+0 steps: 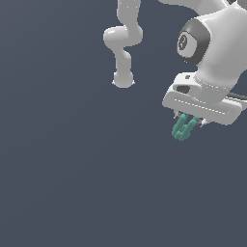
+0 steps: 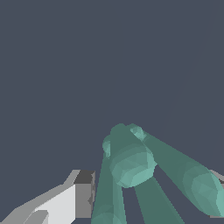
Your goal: Pick up the object and move it to a goal position.
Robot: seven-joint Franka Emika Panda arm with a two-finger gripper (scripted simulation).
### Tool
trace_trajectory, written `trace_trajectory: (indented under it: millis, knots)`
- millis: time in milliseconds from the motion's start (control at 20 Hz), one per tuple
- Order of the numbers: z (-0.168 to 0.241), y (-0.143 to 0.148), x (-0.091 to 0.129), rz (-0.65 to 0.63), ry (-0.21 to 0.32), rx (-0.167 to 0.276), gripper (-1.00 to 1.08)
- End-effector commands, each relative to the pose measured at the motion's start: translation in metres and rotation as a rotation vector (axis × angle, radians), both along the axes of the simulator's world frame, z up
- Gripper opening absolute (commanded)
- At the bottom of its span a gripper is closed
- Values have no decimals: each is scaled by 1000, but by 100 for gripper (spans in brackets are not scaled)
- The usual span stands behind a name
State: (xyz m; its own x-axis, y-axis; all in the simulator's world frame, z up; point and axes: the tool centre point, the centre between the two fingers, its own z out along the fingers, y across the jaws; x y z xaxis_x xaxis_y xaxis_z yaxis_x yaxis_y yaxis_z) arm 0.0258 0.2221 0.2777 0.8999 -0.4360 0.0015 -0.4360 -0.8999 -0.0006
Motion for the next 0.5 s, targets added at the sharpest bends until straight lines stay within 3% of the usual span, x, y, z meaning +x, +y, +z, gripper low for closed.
trace_trajectory:
  millis: [0, 450]
  knots:
    - [12, 8, -4, -1, 1, -1, -100]
    - [21, 15, -6, -1, 2, 0, -100]
